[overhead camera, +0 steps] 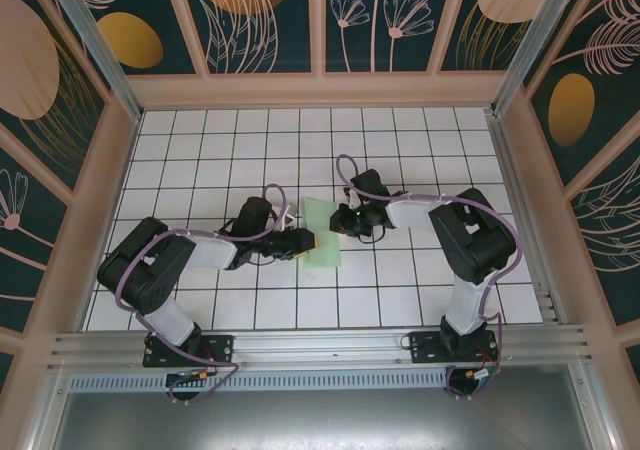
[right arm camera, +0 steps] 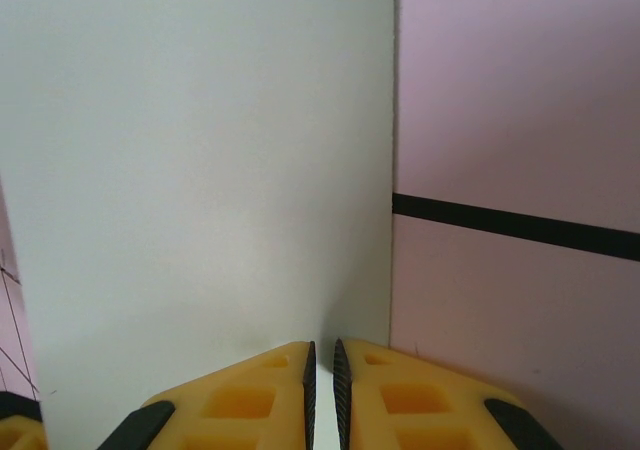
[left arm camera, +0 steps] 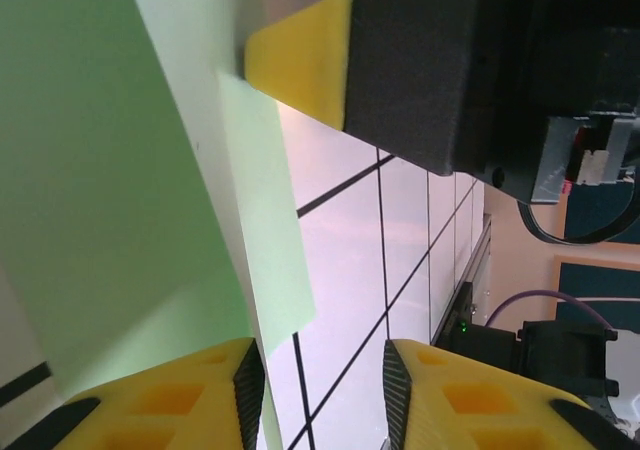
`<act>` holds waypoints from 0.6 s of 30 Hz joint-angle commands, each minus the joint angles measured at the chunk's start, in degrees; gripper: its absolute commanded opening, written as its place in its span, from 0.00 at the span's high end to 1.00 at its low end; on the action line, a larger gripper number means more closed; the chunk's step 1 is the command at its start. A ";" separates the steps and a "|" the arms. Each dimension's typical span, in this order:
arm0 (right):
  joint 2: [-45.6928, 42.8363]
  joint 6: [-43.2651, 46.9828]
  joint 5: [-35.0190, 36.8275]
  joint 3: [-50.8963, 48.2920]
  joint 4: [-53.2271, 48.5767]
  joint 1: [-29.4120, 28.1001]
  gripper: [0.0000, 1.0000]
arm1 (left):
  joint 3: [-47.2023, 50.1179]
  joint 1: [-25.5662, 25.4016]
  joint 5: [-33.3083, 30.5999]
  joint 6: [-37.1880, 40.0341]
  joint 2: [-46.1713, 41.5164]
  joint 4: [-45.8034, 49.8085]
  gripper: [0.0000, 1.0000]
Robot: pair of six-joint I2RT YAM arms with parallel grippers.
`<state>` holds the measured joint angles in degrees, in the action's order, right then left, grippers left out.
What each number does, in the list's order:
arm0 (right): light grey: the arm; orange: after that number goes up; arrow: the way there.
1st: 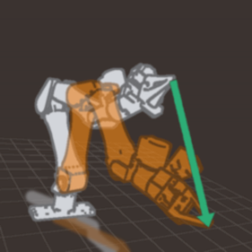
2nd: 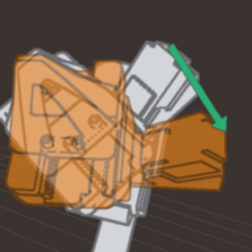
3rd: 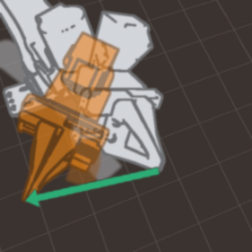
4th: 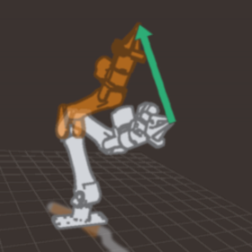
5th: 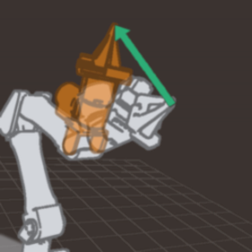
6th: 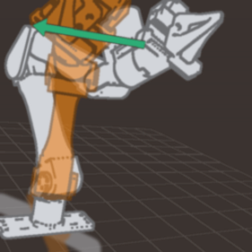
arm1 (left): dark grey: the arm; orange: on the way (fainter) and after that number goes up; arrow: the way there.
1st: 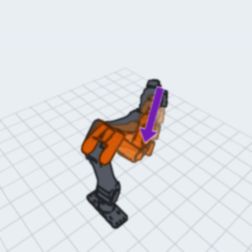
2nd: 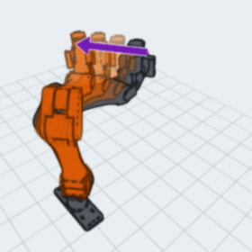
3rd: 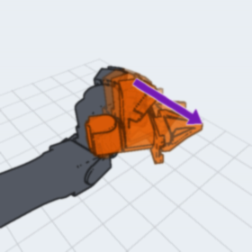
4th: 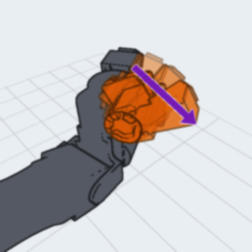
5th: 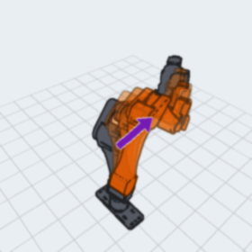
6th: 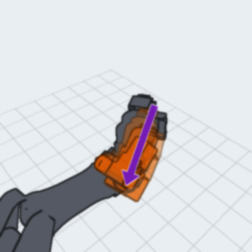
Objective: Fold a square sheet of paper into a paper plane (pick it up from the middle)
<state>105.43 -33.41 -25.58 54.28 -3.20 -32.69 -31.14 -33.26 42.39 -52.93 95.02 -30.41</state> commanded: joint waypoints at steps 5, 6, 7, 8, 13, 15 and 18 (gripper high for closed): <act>1.95 0.12 2.51 1.15 -2.50 -0.27 0.82 | 1.64 -1.29 1.91 -2.61 0.25 -5.88 0.66; 2.02 0.10 2.63 1.25 -2.57 -0.32 0.82 | 1.90 -1.40 1.94 -2.66 0.16 -5.90 0.68; 2.02 0.03 2.52 1.32 -2.76 -0.25 0.82 | 2.04 -1.45 2.00 -2.62 0.08 -5.90 0.69; 2.09 0.01 2.56 1.50 -2.84 -0.27 0.82 | 2.13 -1.47 2.00 -2.62 -0.01 -5.96 0.71; 2.31 0.10 2.31 1.84 -3.21 -0.28 0.82 | 3.66 -1.51 2.12 -5.21 -0.20 -9.19 0.76; 2.32 0.19 2.10 1.82 -3.31 -0.27 0.81 | 3.50 -1.55 2.18 -6.68 -0.04 -11.47 0.75; 2.32 0.19 1.94 1.84 -3.51 -0.27 0.81 | 2.93 -1.54 2.66 -10.51 0.89 -17.05 0.73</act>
<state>105.93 -33.41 -25.61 55.27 -4.34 -32.69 -27.88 -34.52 43.51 -59.61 95.09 -39.46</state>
